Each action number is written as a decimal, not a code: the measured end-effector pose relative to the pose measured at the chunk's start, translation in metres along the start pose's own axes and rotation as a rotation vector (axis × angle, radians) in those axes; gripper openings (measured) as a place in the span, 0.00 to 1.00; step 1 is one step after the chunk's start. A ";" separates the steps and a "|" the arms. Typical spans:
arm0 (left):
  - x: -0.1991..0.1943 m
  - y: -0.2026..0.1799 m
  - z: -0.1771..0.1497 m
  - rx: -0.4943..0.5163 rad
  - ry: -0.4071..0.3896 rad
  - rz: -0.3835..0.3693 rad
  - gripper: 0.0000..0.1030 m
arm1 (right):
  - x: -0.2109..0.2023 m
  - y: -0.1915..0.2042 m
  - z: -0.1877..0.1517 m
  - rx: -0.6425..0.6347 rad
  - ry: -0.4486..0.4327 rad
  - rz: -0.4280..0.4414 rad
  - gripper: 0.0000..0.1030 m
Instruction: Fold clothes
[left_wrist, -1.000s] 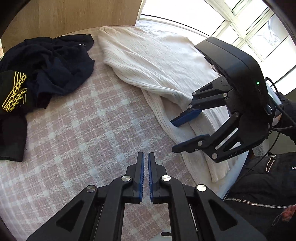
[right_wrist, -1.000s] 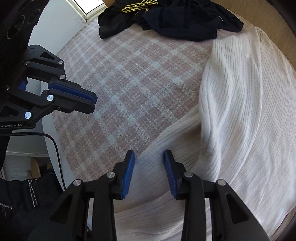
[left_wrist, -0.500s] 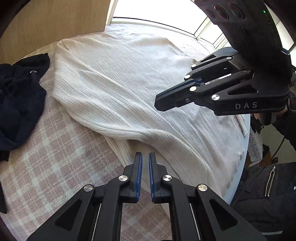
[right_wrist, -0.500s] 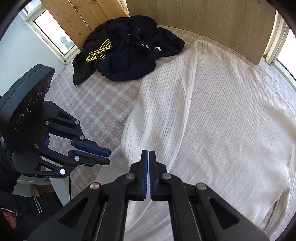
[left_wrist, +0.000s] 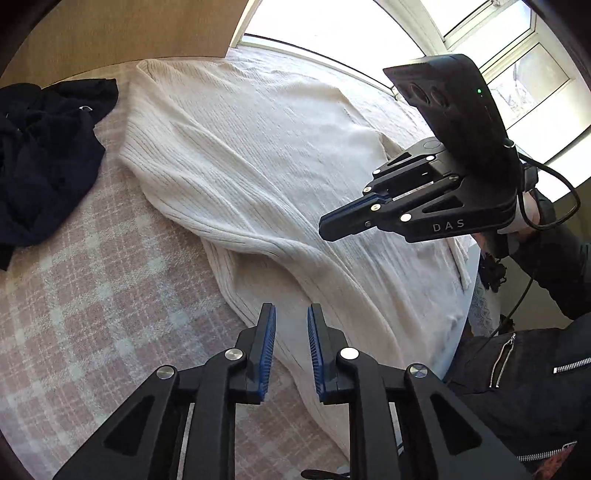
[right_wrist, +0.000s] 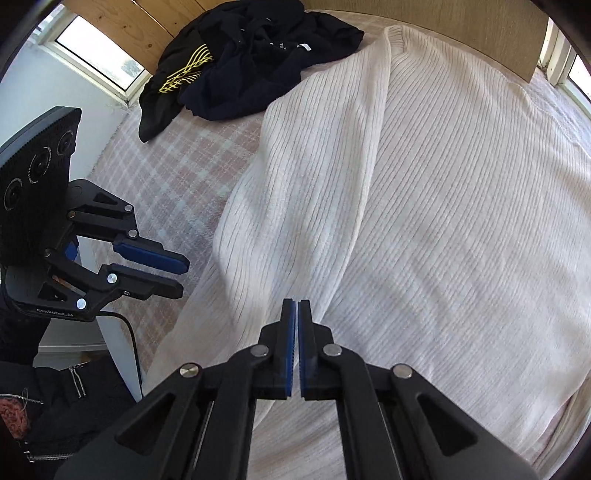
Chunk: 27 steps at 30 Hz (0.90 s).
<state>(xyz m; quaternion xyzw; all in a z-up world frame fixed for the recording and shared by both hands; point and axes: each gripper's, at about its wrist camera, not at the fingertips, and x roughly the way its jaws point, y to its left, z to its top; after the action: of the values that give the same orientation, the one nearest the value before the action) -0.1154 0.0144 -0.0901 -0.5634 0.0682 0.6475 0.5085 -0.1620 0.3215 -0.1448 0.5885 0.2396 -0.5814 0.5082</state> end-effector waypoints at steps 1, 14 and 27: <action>0.002 -0.009 -0.006 -0.002 0.009 -0.010 0.18 | -0.002 0.005 -0.008 -0.010 0.008 0.016 0.02; 0.061 -0.087 -0.080 -0.135 0.089 0.187 0.27 | 0.015 0.071 -0.068 -0.238 0.090 0.104 0.02; 0.057 -0.104 -0.098 -0.252 -0.082 0.335 0.05 | -0.001 0.056 -0.092 -0.311 0.023 -0.044 0.19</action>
<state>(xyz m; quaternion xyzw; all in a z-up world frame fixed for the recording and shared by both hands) 0.0342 0.0321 -0.1199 -0.5766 0.0585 0.7488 0.3217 -0.0727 0.3820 -0.1435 0.5036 0.3455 -0.5416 0.5776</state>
